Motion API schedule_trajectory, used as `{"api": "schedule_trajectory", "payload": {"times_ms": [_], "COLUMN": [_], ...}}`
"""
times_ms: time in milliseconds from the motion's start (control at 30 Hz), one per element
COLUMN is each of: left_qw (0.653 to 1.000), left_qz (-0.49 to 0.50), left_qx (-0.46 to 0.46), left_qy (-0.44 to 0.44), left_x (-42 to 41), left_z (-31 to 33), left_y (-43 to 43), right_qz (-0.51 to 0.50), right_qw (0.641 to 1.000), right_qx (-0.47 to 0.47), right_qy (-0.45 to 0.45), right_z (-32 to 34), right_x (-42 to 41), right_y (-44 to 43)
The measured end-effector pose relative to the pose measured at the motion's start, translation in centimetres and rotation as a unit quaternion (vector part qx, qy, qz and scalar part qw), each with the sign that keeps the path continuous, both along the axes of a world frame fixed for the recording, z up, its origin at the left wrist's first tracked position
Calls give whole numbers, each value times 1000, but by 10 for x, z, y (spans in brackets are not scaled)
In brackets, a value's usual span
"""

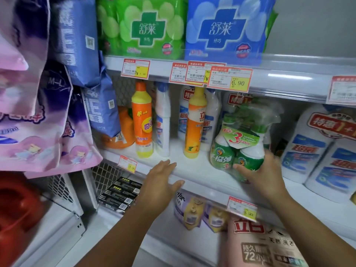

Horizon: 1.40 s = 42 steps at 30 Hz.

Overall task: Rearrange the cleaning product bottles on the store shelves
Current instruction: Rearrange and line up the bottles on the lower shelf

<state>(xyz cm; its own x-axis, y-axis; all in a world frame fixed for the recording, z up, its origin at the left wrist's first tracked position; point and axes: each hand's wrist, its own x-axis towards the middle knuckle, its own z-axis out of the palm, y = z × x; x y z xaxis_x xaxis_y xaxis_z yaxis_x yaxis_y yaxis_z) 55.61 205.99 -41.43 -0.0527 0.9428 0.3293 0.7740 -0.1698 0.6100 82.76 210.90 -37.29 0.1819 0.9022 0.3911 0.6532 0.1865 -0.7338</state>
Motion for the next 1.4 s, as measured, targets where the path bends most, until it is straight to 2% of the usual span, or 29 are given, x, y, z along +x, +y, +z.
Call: {"api": "schedule_trajectory", "payload": {"times_ms": [67,133,200,233,300,367,433,600,733,933,1067,1400], "left_qw": [1000,1000,1000,1000,1000,1000,999,999,998,999,998,987], "left_qz": [-1,2,3,4,4,8,13,10,7,-11,-43,-140], "left_qx": [4,8,13,16,17,22,30,47,55,39,40,67], "left_qy": [-4,-11,-18,-16,-6,-4,-2,-7,-2,14,33,46], "left_x": [1,1,-1,-2,-4,-7,-8,-10,-9,7,37,156], "left_z": [0,0,-1,-1,-3,-4,-5,-6,-7,-5,4,20], "left_y": [1,1,2,3,3,4,4,7,8,5,0,-7], "right_qz": [-56,-109,-61,-3,93,131,135,91,89,150,152,42], "right_qw": [998,987,964,963,980,989,988,985,992,988,988,994], "right_qx": [-2,116,250,259,169,62,13,-69,-51,7,35,50], "right_qy": [-2,-36,-69,-73,-54,23,75,128,68,-18,-15,-91], "right_z": [3,6,12,15,23,31,36,29,23,19,19,14], "right_x": [-5,-18,-42,-58,-90,-116,-133,-154,-145,-97,-51,90], "right_y": [-7,-20,-30,-28,-15,7,31,69,64,2,-38,-93]}}
